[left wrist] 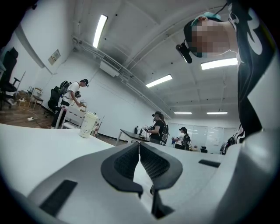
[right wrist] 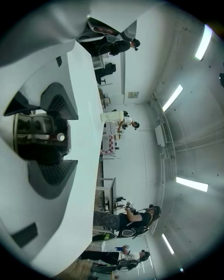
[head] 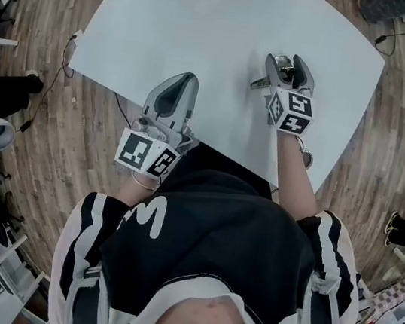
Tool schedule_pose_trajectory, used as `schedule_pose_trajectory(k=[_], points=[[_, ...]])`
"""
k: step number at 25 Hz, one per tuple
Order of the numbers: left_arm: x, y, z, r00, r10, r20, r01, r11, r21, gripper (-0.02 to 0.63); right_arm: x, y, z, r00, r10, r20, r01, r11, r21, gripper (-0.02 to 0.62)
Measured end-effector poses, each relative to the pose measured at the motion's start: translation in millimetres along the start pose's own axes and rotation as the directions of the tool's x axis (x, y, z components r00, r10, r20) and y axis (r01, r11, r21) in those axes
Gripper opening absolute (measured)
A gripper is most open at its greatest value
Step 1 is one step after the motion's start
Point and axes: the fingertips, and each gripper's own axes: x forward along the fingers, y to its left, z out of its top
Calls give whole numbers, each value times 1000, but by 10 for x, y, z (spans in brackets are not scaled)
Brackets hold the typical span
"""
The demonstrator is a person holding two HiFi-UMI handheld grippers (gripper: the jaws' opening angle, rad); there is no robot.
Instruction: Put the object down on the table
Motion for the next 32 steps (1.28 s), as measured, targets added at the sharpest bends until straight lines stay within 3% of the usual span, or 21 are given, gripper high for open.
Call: schedule_pose_trajectory(k=[32], points=[[-2,-150,156,999,-47,27,46,998,38,11,132,-59,-144,991,-25,-133,18,998,-52,301]])
